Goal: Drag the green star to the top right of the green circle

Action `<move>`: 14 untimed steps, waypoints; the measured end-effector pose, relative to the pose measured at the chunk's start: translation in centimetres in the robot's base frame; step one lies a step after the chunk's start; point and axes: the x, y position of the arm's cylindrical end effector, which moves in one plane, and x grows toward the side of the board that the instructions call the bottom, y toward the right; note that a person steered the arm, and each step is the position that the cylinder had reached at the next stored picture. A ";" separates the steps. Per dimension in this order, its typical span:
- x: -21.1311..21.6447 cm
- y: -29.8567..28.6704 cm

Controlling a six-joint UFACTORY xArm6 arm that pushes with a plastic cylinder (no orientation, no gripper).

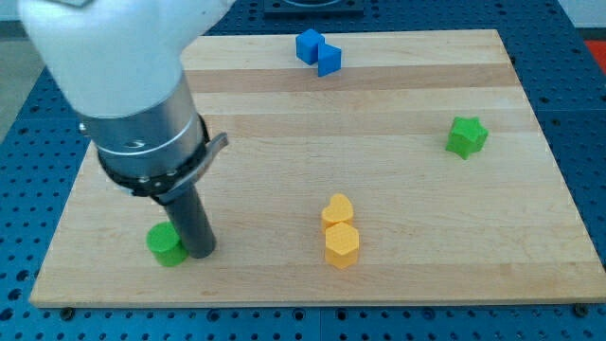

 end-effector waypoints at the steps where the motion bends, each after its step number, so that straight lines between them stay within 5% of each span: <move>1: 0.2 -2.4; 3: 0.0 -5.2; 5: -8.7 -0.3; 11: -9.1 35.6; 14: -14.6 40.3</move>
